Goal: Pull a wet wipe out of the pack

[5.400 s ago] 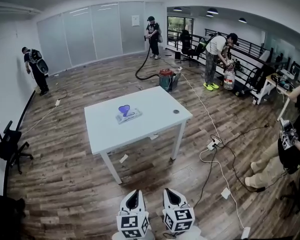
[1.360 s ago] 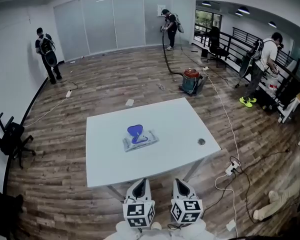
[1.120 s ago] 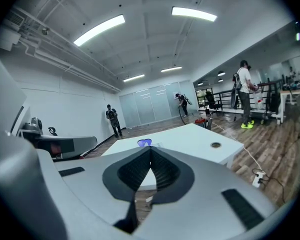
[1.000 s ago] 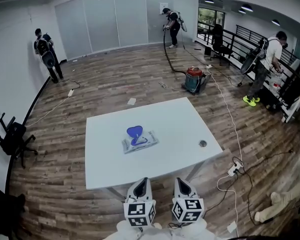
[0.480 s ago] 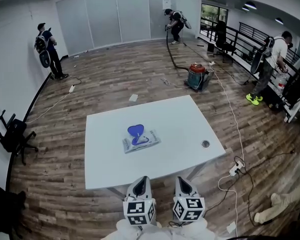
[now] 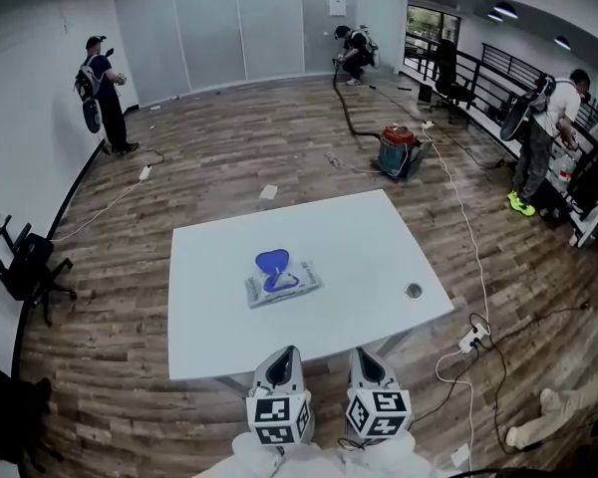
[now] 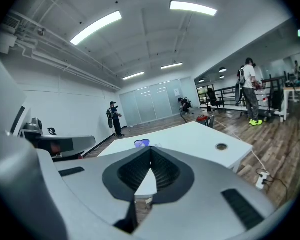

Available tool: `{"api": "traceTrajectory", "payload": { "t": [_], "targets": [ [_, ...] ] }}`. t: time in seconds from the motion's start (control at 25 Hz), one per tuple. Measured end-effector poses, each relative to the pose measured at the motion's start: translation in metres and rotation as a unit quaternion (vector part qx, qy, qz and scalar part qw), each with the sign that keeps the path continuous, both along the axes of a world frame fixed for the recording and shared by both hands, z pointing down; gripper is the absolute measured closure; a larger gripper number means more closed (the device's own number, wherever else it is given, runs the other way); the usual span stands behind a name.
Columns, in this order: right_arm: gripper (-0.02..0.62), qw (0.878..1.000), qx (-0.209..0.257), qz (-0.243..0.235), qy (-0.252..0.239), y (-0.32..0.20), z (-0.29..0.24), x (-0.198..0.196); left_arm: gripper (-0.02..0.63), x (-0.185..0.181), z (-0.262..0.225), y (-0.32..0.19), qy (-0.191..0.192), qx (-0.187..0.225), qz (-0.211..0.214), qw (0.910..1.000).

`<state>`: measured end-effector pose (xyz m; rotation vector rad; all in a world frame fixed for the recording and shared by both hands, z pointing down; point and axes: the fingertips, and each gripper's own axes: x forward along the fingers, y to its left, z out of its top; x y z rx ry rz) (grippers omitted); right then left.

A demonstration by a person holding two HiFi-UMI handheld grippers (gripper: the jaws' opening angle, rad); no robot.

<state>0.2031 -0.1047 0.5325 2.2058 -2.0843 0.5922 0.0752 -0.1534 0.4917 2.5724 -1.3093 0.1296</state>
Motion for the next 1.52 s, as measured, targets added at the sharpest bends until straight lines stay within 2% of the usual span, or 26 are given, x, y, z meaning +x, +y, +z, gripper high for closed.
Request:
{"api": "traceTrajectory", "payload": {
  "t": [0.64, 1.52],
  "targets": [
    [0.586, 1.0, 0.016, -0.025, 0.003, -0.052, -0.014, -0.007, 0.609, -0.001, 0.003, -0.048, 0.0, -0.004, -0.014, 0.9999],
    [0.586, 0.999, -0.006, -0.045, 0.012, -0.175, -0.012, -0.009, 0.609, -0.008, 0.011, -0.167, 0.011, -0.025, -0.035, 0.999]
  ]
}}
